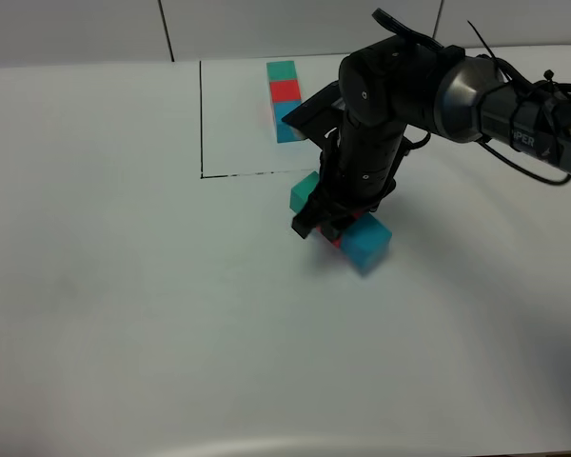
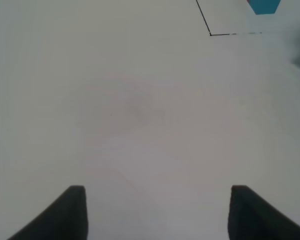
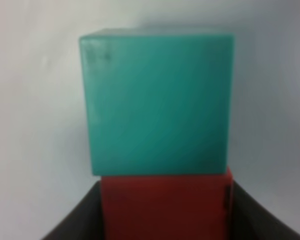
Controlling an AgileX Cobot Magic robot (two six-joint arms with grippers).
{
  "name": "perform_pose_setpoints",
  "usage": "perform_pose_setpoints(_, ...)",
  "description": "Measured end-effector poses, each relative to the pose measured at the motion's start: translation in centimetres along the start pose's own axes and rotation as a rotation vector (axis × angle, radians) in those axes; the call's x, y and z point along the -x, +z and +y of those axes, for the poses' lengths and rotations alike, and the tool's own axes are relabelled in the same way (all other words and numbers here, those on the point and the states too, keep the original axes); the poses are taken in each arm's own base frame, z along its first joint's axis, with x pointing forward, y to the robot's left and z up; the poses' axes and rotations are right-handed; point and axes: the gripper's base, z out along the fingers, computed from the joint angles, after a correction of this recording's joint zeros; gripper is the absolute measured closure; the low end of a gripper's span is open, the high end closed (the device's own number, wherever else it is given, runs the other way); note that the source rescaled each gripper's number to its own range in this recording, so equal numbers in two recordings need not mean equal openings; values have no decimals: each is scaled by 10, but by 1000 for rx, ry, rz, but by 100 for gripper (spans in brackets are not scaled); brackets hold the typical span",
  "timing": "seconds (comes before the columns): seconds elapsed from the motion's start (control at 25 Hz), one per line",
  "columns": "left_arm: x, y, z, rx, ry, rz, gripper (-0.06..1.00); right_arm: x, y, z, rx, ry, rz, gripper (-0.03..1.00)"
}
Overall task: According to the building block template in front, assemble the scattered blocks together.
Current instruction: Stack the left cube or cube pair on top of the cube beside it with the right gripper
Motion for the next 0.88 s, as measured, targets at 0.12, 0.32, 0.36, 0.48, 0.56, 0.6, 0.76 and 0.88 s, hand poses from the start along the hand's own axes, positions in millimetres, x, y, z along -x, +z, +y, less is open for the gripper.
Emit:
perform_pose_setpoints(0.12, 0, 0, 0, 0, 0, 0, 64, 0, 1, 1, 4, 305, 3, 95)
perform_pose_setpoints(0.32, 0, 0, 0, 0, 0, 0, 64, 0, 10, 1, 8, 532, 13, 95)
perform_pose_setpoints(0.36, 0, 0, 0, 0, 0, 0, 64, 1, 12, 1, 12, 561, 9, 95)
perform_pose_setpoints(0.48, 0, 0, 0, 0, 0, 0, 64, 5, 12, 3, 21, 615, -29, 95)
perform_pose_setpoints(0.56, 0, 0, 0, 0, 0, 0, 64, 6, 12, 4, 28, 645, -48, 95)
perform_pose_setpoints(0.6, 0, 0, 0, 0, 0, 0, 64, 7, 14, 5, 28, 652, -47, 95)
perform_pose_setpoints(0.76, 0, 0, 0, 0, 0, 0, 64, 5, 27, 5, 18, 675, -17, 95)
perform_pose_setpoints(0.88, 0, 0, 0, 0, 0, 0, 64, 3, 36, 6, 9, 672, 6, 95)
